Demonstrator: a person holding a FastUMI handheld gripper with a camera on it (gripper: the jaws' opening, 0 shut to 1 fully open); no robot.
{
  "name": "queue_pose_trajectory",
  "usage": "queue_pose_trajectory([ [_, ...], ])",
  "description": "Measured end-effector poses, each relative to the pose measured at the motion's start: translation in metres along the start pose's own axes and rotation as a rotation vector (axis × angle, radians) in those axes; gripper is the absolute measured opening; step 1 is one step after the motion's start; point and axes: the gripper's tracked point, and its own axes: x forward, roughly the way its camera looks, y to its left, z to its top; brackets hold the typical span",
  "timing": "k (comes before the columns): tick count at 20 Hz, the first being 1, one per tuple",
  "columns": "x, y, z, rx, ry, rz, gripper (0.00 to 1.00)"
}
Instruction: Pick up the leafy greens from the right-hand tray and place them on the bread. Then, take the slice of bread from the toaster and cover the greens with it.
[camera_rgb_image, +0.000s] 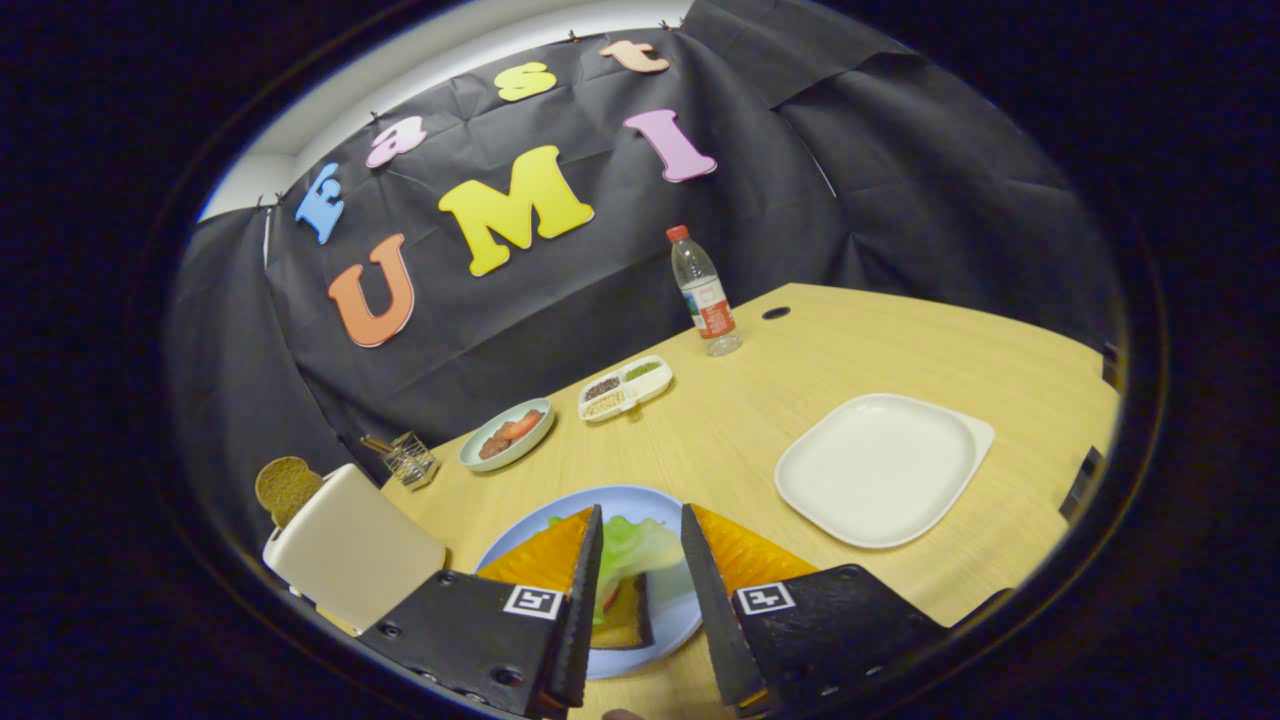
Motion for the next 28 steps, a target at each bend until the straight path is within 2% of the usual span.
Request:
queue_pose_trajectory([
  [4, -0.018, 0.028, 0.022, -0.112, -0.081, 0.025, 0.61],
  [8, -0.049, 0.087, 0.046, -0.215, -0.164, 0.083, 0.86],
  [10, -0.06, 0.126, 0.052, -0.245, -0.189, 0.121, 0.94],
  [16, -0.076, 0.226, 0.033, -0.273, -0.194, 0.222, 0.96],
  [22, -0.058, 0.298, -0.017, -0.318, -0.126, 0.246, 0.95],
  [26, -0.037, 0.321, -0.042, -0.399, -0.112, 0.21, 0.95],
  [28, -0.029, 0.319, -0.051, -0.391, -0.101, 0.188, 0.91],
])
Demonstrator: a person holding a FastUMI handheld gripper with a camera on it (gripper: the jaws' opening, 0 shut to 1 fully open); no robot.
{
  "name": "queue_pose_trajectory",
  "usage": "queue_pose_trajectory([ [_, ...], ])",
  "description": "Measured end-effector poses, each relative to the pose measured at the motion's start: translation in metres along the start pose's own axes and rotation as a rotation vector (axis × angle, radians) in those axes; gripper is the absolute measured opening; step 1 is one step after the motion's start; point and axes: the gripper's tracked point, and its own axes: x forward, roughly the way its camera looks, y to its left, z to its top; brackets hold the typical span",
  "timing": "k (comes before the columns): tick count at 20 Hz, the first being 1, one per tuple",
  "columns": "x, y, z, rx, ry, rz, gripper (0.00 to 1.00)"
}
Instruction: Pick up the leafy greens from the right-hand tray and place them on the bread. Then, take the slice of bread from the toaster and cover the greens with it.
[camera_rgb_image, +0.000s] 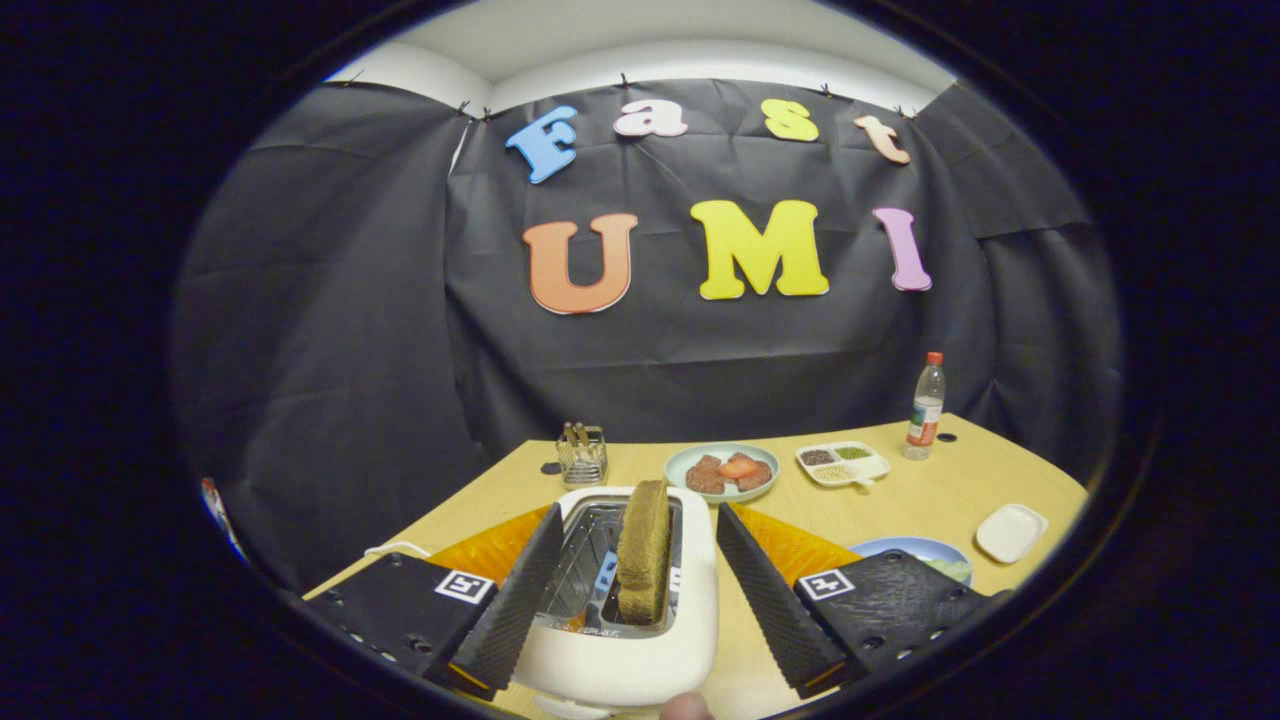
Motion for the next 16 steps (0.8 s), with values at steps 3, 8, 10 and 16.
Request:
queue_pose_trajectory([
  [3, 0.009, -0.003, -0.007, -0.004, 0.033, -0.044, 0.83],
  [8, 0.019, -0.015, -0.017, 0.008, 0.059, -0.1, 0.41],
  [10, 0.018, -0.011, -0.017, 0.037, 0.061, -0.071, 0.18],
  [16, -0.006, -0.002, 0.027, 0.03, -0.069, -0.009, 0.04],
])
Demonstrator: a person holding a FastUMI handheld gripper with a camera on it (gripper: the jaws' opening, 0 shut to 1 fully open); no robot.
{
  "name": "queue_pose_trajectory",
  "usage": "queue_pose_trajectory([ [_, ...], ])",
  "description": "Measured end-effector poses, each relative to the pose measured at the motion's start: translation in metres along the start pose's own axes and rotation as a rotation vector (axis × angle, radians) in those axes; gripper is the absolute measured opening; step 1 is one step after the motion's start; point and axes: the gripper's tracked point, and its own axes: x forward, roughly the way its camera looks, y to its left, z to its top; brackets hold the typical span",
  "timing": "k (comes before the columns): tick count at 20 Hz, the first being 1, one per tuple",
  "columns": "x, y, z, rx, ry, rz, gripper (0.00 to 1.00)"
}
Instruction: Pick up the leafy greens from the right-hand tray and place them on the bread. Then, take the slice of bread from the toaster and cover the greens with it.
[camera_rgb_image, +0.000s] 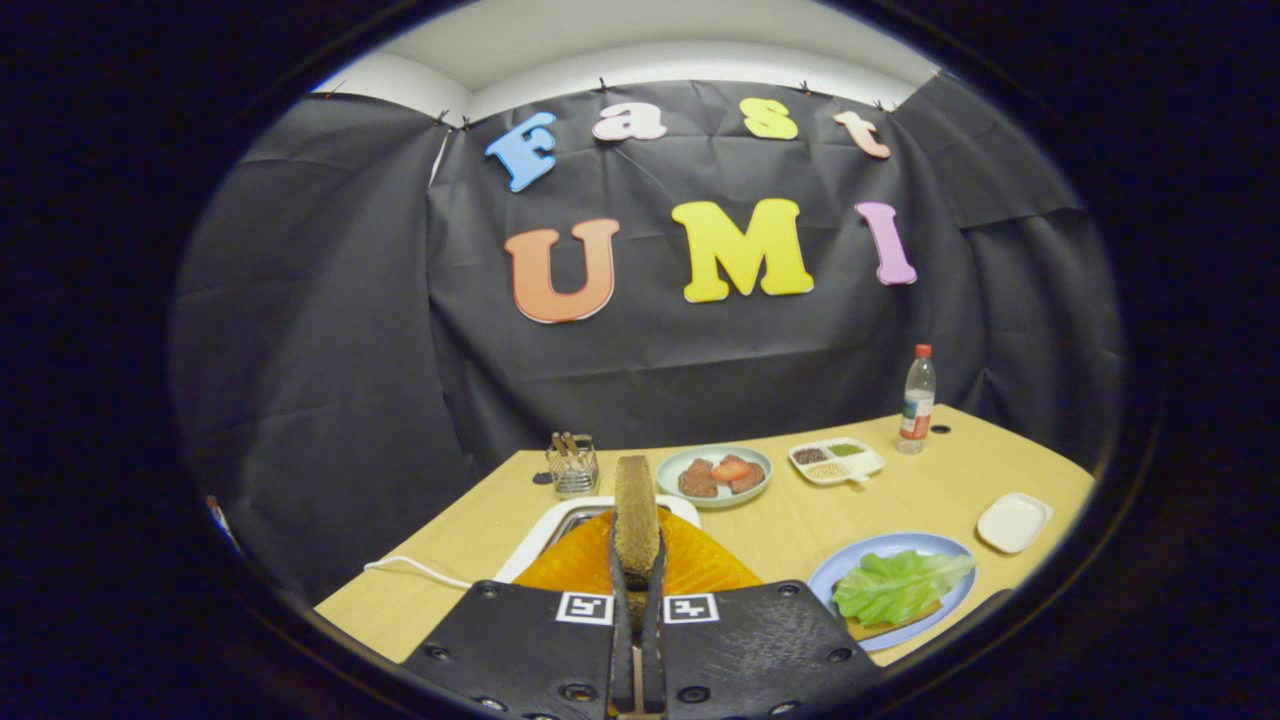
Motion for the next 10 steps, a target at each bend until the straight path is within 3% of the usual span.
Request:
queue_pose_trajectory([
  [5, -0.025, -0.002, 0.052, 0.029, -0.101, 0.044, 0.04],
  [10, -0.052, -0.037, 0.086, 0.071, -0.131, 0.058, 0.03],
])
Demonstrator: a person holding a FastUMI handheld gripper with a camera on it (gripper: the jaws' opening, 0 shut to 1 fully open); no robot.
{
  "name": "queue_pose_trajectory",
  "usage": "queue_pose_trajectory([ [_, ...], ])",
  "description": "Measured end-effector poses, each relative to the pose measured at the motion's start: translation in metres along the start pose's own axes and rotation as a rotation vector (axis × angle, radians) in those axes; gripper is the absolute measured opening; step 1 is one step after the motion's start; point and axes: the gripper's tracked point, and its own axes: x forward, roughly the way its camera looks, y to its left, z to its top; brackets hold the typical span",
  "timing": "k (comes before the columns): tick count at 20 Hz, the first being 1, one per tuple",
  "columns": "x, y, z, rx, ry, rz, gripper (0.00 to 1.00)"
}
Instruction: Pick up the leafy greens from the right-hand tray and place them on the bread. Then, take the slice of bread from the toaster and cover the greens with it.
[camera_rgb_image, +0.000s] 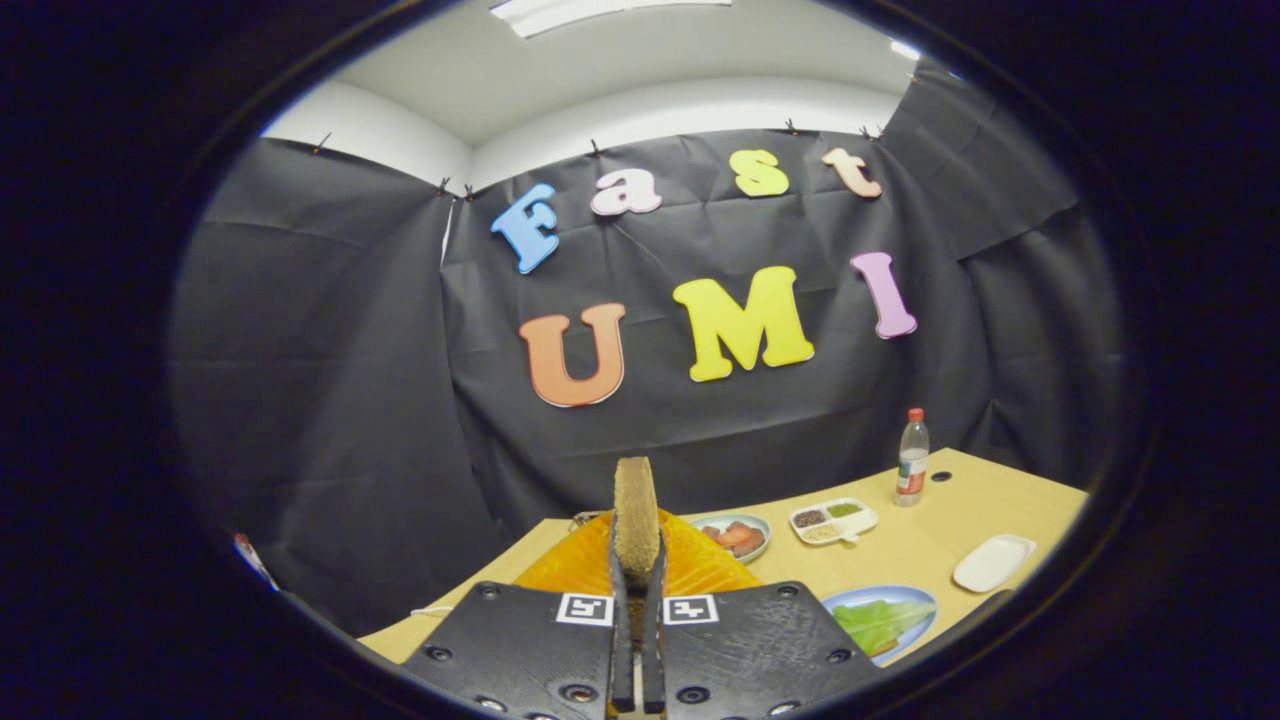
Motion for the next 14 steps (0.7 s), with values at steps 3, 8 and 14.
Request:
queue_pose_trajectory([
  [3, -0.006, -0.04, 0.007, -0.005, -0.001, -0.056, 0.03],
  [8, -0.006, -0.107, -0.008, 0.014, 0.021, -0.147, 0.04],
  [14, 0.008, -0.155, -0.069, 0.019, 0.13, -0.188, 0.04],
])
